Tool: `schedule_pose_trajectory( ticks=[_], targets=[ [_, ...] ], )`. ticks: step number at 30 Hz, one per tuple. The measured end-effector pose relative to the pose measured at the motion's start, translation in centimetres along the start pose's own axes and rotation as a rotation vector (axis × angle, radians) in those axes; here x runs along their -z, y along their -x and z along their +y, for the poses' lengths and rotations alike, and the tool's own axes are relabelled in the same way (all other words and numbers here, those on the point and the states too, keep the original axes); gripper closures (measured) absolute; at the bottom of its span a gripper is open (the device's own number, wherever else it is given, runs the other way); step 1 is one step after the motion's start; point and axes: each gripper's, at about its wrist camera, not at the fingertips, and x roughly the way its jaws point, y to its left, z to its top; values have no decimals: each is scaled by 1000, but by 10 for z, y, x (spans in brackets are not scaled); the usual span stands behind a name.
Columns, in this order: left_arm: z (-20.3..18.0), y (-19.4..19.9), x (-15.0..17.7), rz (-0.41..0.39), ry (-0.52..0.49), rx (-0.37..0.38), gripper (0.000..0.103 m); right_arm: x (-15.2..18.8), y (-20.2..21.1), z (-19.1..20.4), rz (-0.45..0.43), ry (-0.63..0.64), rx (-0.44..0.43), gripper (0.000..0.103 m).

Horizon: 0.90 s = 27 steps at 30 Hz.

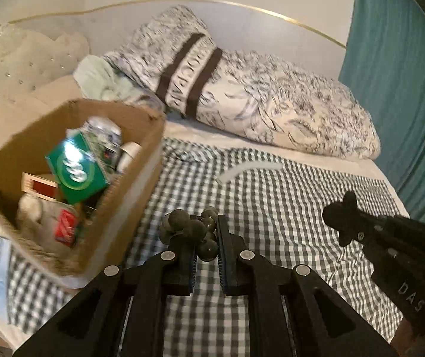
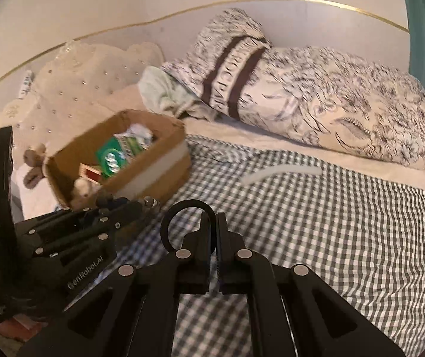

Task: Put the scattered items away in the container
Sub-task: 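Carry the bracelet and hair tie into the box and open both tools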

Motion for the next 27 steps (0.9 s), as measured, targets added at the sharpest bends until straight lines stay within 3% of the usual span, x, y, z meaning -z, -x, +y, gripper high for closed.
schedule_pose_trajectory(
  ticks=[10, 19, 27],
  targets=[
    [58, 52, -36, -95, 60, -51, 92, -28, 5, 48, -52, 39, -100, 100],
    [129, 43, -53, -70, 120, -130, 92, -68, -46, 96, -29, 51, -199, 100],
    [170, 16, -54, -53, 161, -98, 92, -77, -109, 129, 42, 82, -208, 100]
  ],
)
